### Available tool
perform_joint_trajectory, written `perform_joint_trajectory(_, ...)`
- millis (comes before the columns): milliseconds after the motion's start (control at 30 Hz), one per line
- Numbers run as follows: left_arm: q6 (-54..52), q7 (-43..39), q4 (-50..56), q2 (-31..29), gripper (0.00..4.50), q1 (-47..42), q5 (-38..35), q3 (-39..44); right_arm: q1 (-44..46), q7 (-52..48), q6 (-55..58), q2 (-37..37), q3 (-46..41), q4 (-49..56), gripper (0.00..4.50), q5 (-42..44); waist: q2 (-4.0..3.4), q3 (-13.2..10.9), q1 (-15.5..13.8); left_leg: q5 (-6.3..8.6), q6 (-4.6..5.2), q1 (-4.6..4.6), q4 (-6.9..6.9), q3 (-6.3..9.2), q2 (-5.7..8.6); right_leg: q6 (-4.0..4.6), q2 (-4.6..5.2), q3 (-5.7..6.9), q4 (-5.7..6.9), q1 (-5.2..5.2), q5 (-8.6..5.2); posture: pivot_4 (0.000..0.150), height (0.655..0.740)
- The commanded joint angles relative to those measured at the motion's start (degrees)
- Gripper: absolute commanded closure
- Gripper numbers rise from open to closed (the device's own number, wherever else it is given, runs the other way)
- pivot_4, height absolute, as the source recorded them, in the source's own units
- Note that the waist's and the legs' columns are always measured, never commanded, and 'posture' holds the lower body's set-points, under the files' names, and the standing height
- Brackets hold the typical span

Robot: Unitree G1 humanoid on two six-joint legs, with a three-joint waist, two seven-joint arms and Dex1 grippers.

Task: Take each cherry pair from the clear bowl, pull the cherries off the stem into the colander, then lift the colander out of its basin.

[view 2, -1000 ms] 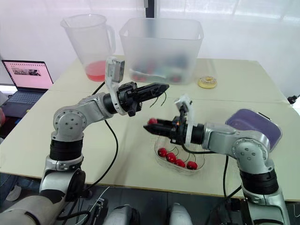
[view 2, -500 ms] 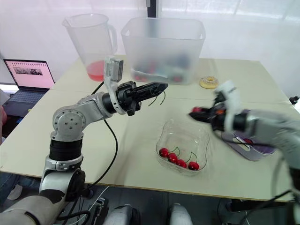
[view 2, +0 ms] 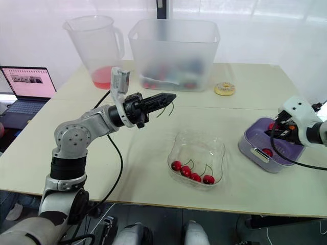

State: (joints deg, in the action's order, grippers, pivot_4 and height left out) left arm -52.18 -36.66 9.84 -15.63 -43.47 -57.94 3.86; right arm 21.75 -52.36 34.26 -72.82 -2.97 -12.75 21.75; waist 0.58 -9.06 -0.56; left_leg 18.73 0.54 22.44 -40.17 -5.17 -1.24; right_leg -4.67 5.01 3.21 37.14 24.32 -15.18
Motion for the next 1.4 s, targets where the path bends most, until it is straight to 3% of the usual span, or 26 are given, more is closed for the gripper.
perform_joint_trajectory(33,1.14,0.21,2.40,-0.36,4.50,-0.34,-0.03,0.86,3.74,-1.64,-1.56,-0.52,-0.86,-1.66,0.82,-2.91,-0.10,-0.04,-0.19,-0.01,-0.01,0.00,0.00,0.00,0.02,0.00,0.02,0.00,0.00,0.00,0.00,0.150,0.7078)
perform_joint_trajectory(67,1.17,0.14,2.46,-0.44,4.50,-0.31,-0.01,0.79,4.52,-2.28,-1.54,-0.87,-1.04,-1.77,0.26,-3.24,-0.14,-0.04,-0.22,-0.01,-0.01,0.01,-0.01,0.00,0.06,0.00,0.04,0.01,0.01,0.00,0.00,0.150,0.7078)
perform_joint_trajectory(100,1.22,0.07,2.39,-0.49,4.50,-0.31,0.05,0.76,5.04,-2.92,-1.37,-1.32,-1.36,-1.67,0.08,-3.45,-0.14,-0.04,-0.19,-0.01,-0.02,0.01,-0.01,0.00,0.07,0.00,0.05,0.01,0.01,0.00,0.00,0.150,0.7078)
perform_joint_trajectory(333,1.57,-0.26,1.59,-0.89,4.50,-0.24,0.46,0.85,8.61,-7.89,0.84,-4.16,-7.32,2.42,0.08,-0.66,-0.23,-0.09,-0.13,-0.02,-0.04,0.01,-0.01,0.01,0.06,-0.01,0.03,0.04,0.02,0.00,0.00,0.150,0.7078)
perform_joint_trajectory(533,1.14,-2.19,0.31,-4.14,4.50,1.21,2.26,0.90,12.16,-17.64,14.77,-3.00,-15.58,16.39,0.08,18.22,-0.29,-0.12,0.08,-0.04,-0.08,-0.01,0.00,0.05,-0.05,-0.01,-0.04,0.05,0.03,0.00,0.00,0.150,0.7078)
perform_joint_trajectory(733,-0.04,-3.59,-2.01,-10.76,4.50,5.26,6.45,0.15,22.14,-14.06,23.37,3.73,-12.71,27.84,0.08,31.39,-0.24,-0.17,0.18,-0.04,-0.10,-0.01,-0.01,0.09,-0.08,0.01,0.00,0.04,0.03,-0.01,0.01,0.150,0.7078)
perform_joint_trajectory(967,-1.02,2.51,-13.34,-14.42,4.50,11.33,9.42,8.00,26.06,-9.58,24.00,13.17,-6.00,32.97,0.08,33.60,-0.16,-0.21,-0.04,-0.04,-0.08,0.05,-0.01,0.14,-0.03,0.02,0.13,0.04,0.02,0.00,0.01,0.150,0.7078)
perform_joint_trajectory(1300,-2.20,4.31,-25.48,-17.85,4.50,16.87,12.41,14.84,26.12,-5.76,21.63,18.72,-2.30,32.62,0.08,29.98,-0.11,-0.21,-0.10,-0.01,-0.05,0.07,-0.01,0.13,0.03,0.02,0.24,0.08,0.07,0.04,0.01,0.150,0.7078)
perform_joint_trajectory(1400,-0.58,5.14,-28.53,-18.54,3.56,16.20,13.92,16.74,25.81,-5.27,21.75,19.18,-2.04,32.83,0.00,29.73,-0.11,-0.22,0.03,-0.01,-0.04,0.07,-0.01,0.13,0.03,0.02,0.25,0.08,0.07,0.04,0.01,0.150,0.7078)
